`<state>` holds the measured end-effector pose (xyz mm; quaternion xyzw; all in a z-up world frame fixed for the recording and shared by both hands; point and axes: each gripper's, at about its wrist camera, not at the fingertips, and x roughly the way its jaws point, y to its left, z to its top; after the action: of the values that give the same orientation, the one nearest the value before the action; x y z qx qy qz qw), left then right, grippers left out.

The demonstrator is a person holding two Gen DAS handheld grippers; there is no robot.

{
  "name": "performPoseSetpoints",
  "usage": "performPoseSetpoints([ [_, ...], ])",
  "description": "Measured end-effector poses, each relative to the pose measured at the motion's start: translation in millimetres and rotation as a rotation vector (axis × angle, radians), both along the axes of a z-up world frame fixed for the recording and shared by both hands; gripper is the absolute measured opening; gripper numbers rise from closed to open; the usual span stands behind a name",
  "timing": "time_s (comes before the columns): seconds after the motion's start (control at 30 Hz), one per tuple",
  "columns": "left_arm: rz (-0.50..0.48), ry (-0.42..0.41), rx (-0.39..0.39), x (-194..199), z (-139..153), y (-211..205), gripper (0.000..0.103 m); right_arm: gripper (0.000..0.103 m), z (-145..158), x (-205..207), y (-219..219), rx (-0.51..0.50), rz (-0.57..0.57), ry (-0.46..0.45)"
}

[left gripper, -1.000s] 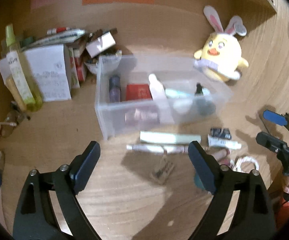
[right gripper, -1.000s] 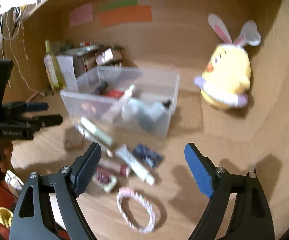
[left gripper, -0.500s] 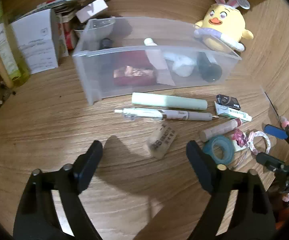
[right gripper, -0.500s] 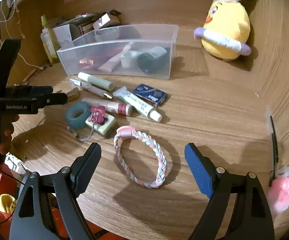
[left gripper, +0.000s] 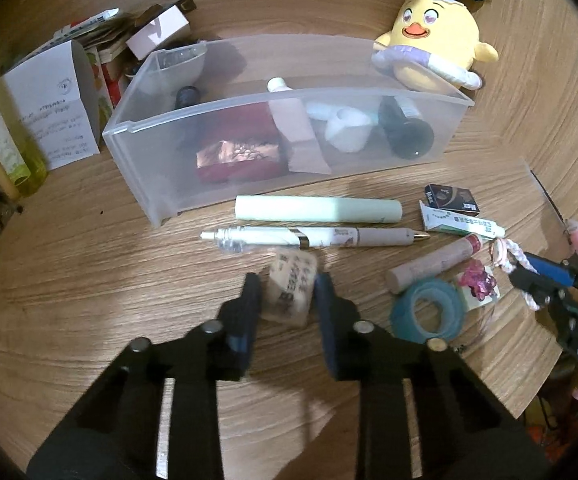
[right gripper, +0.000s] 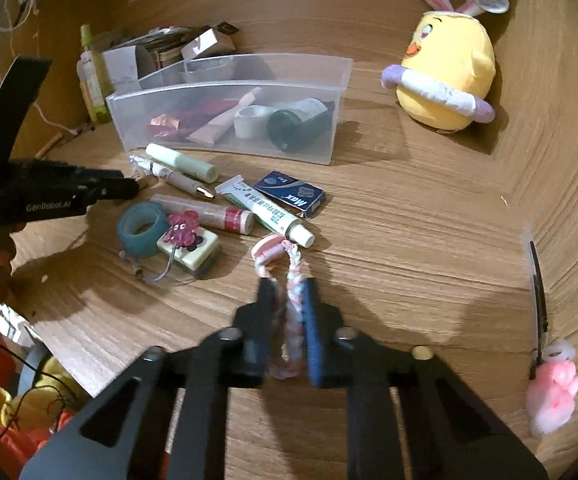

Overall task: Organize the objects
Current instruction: 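Grasp eraser with left tool while right tool grasps braided bracelet, then carry eraser over the bin and open left tool while right tool drops bracelet in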

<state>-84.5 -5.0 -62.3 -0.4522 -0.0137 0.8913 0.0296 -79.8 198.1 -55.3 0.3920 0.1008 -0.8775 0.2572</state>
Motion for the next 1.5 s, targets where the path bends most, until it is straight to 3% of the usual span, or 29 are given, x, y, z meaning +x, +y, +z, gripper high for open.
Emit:
performPoseSetpoints([
  [0.27,0.026,0.027,0.050,20,3,-10,0.023,0.007,14,-5,16,-0.087,-0.037,0.000],
  [0.6,0.053,0.131,0.095,37,31,-14,0.023,0.007,61,3,20,-0.156,-0.028,0.115],
  [0.7,0.049,0.164,0.105,36,40,-13,0.023,0.007,65,3,15,-0.135,0.001,0.127],
  [0.77,0.049,0.176,0.114,33,44,-14,0.023,0.010,59,0,10,-0.105,0.017,0.097],
  [0.83,0.048,0.184,0.123,29,48,-16,0.023,0.034,47,-5,4,-0.071,0.027,0.052],
  [0.9,0.053,0.190,0.128,24,50,-17,0.023,0.046,34,-9,0,-0.047,0.022,0.036],
  [1.07,0.061,0.188,0.154,11,52,-23,0.023,0.045,7,-22,-6,-0.004,0.012,-0.021],
  [1.17,0.068,0.192,0.147,6,54,-24,0.023,0.039,-1,-26,-7,0.019,-0.001,-0.020],
  [1.23,0.073,0.196,0.143,2,56,-25,0.023,0.020,-1,-25,-7,0.032,-0.002,-0.008],
  [1.3,0.080,0.201,0.141,-2,58,-27,0.023,0.016,1,-25,-4,0.016,-0.003,-0.006],
  [1.33,0.083,0.204,0.142,-4,59,-28,0.023,0.007,2,-25,-3,0.021,-0.013,0.002],
  [1.5,0.098,0.225,0.152,-12,67,-36,0.023,0.007,21,-25,10,-0.053,-0.034,0.021],
])
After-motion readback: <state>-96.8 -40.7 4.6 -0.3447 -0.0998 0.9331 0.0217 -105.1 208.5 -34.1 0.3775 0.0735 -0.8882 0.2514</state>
